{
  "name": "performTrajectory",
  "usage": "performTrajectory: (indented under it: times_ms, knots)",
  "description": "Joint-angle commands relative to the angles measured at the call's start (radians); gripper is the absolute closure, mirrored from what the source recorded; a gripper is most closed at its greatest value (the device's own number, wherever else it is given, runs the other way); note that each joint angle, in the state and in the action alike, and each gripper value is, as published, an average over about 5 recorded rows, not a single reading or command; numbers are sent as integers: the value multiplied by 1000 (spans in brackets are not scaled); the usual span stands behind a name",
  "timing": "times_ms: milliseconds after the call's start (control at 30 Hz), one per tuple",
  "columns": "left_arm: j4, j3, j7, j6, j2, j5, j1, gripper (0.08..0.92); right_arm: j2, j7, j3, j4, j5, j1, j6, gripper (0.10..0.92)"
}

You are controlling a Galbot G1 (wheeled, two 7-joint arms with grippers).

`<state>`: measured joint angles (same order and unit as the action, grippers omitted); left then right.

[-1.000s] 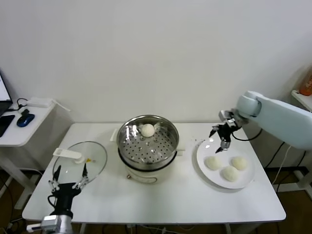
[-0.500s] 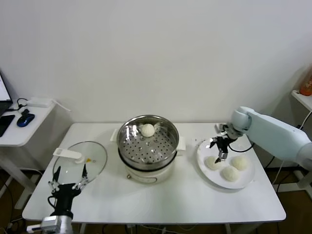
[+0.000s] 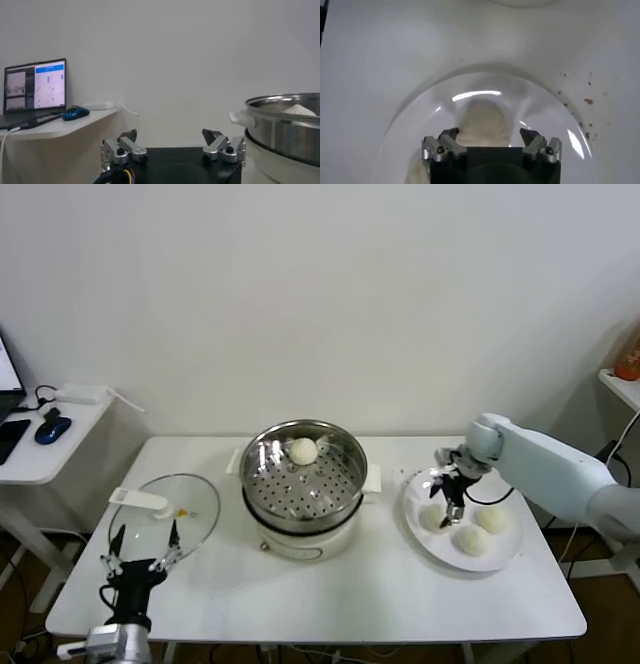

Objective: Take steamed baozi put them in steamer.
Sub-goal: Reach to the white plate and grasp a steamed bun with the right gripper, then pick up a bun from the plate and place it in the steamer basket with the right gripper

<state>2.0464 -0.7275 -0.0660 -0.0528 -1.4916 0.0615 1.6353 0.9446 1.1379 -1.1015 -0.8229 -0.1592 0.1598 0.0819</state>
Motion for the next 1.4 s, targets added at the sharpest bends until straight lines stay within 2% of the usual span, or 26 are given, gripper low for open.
performTrajectory:
  times_ms: [33,333,800,1067,1400]
  knots:
    - [-5,1,0,1,-1,0,-3,177,17,9,10,30,19,-14,-4,203]
    - [-11,1,-2,1,-1,-1,-6,177,33,21,19,48,26,-18,-5,203]
    - [-16,4,-1,-1,-3,-1,-5,177,43,36,30,56,38,-22,-12,312]
    - [-17,1,-1,-2,-2,0,-4,177,44,39,29,48,30,6,-13,323]
    - [-13,1,-2,-4,-3,2,-3,177,16,48,-61,-41,-93,203,-5,330]
